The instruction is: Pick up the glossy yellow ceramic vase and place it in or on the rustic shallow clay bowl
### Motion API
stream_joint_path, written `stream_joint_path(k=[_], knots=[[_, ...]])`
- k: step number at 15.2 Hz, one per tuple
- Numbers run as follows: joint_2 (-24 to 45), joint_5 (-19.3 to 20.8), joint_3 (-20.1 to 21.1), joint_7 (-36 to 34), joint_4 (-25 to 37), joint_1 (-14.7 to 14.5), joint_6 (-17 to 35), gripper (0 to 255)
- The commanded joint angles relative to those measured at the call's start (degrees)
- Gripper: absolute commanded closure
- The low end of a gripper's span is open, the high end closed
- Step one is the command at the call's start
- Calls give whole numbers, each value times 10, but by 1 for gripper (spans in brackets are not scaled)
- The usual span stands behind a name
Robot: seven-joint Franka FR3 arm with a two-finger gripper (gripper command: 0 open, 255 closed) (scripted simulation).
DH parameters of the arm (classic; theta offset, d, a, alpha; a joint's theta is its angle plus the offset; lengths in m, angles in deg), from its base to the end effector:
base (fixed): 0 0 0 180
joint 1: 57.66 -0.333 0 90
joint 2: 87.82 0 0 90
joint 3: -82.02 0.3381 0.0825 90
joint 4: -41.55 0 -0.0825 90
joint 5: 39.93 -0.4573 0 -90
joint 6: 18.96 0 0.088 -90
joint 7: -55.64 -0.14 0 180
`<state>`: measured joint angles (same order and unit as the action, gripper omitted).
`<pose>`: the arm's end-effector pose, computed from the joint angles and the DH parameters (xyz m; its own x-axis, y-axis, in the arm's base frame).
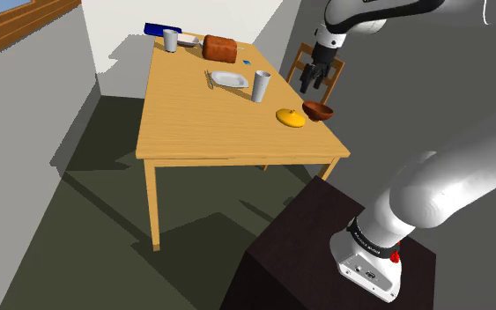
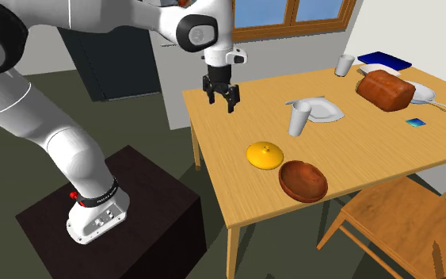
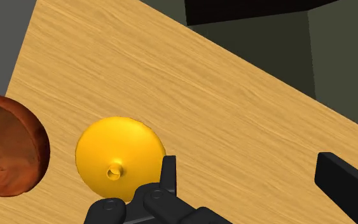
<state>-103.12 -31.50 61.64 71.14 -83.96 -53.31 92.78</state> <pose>0.4846 -0.2443 0.4532 0.9954 -0.0962 -0.0006 -0.0960 -0.9943 0.0468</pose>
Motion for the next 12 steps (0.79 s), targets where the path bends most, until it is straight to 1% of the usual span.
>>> stream_joint_path(k=[1,7,12], knots=[[39,-11,-18,26,14,3,22,0],[173,-69,-56,107,90,20,62,0],[292,-131,-65,174,174,52,74,0]])
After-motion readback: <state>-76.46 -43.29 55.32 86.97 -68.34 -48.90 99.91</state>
